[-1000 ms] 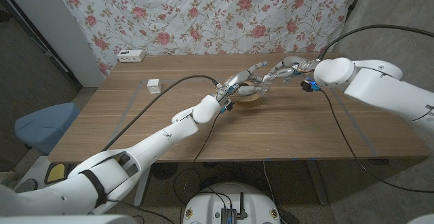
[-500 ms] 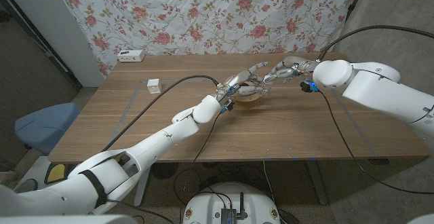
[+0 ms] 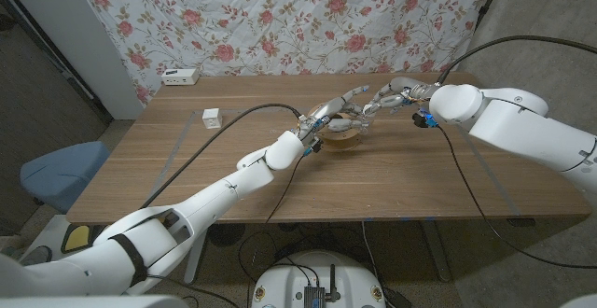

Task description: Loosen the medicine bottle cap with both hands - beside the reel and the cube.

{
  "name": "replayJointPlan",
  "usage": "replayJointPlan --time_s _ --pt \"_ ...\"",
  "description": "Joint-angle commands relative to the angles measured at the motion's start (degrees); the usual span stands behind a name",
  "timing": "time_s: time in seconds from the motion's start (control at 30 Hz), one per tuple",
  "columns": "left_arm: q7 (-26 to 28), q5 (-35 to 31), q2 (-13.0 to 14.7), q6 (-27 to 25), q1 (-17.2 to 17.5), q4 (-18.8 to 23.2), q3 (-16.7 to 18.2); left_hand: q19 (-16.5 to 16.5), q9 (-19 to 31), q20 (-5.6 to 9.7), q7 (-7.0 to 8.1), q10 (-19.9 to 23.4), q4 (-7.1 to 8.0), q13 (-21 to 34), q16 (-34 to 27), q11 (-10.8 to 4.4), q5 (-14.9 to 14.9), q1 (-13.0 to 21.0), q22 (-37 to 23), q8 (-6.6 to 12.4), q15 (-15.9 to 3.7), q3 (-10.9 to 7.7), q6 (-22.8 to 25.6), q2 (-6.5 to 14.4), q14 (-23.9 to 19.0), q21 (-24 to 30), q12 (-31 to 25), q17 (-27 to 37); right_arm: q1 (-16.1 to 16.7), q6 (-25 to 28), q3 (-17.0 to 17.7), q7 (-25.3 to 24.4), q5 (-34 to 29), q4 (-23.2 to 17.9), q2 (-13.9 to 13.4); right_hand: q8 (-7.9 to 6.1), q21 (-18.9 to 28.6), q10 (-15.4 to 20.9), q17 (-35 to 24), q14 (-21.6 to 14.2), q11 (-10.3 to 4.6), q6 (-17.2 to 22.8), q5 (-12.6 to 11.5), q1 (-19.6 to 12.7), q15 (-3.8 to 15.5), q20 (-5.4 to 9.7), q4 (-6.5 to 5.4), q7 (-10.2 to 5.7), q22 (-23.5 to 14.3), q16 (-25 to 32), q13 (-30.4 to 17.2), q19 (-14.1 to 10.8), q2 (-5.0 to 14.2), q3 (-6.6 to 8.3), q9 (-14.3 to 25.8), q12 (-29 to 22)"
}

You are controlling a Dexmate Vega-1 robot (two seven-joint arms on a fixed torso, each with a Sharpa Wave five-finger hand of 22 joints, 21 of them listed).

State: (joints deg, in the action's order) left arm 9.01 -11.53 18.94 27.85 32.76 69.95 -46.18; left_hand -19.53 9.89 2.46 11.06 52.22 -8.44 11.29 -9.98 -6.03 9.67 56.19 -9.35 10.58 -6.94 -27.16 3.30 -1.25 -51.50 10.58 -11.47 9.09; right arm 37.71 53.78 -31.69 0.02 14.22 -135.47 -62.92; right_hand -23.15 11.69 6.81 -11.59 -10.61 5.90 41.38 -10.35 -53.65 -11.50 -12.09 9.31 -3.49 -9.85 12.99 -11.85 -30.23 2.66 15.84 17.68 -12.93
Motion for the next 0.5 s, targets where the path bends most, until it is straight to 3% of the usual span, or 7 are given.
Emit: replayJointPlan --time_s 0.03,0.5 --pt "-0.1 0.2 0.1 -0.1 0.1 0.0 0.1 0.1 0.1 4.07 -0.02 3.3 0.05 0.1 0.1 -2.79 0.4 -0.3 -0.1 0.16 -4.16 -0.32 0.4 0.6 -0.2 0.0 -0.1 0.1 0.3 -0.9 0.1 -0.5 -0.2 0.4 0.4 -0.78 0.3 0.7 -0.2 -0.7 -0.52 0.9 -0.3 -1.3 0.19 -0.12 0.31 -0.46 -0.2 0.6 -0.1 -0.7 0.36 0.63 0.3 -0.2" --pt "-0.4 0.3 -0.1 0.4 -0.3 -0.7 0.0 0.1 0.1 4.06 0.02 3.4 0.08 0.1 0.0 -2.83 0.5 -0.4 -0.1 0.13 -4.14 -0.38 0.7 0.6 -0.2 0.0 -0.2 0.1 1.4 -2.8 1.6 -0.4 0.9 1.0 0.3 -0.74 0.0 1.1 -0.3 -0.9 -1.71 0.4 -0.7 -4.9 1.76 -0.16 0.77 -1.75 -0.2 0.5 -0.1 -0.9 2.35 2.63 0.1 0.2"
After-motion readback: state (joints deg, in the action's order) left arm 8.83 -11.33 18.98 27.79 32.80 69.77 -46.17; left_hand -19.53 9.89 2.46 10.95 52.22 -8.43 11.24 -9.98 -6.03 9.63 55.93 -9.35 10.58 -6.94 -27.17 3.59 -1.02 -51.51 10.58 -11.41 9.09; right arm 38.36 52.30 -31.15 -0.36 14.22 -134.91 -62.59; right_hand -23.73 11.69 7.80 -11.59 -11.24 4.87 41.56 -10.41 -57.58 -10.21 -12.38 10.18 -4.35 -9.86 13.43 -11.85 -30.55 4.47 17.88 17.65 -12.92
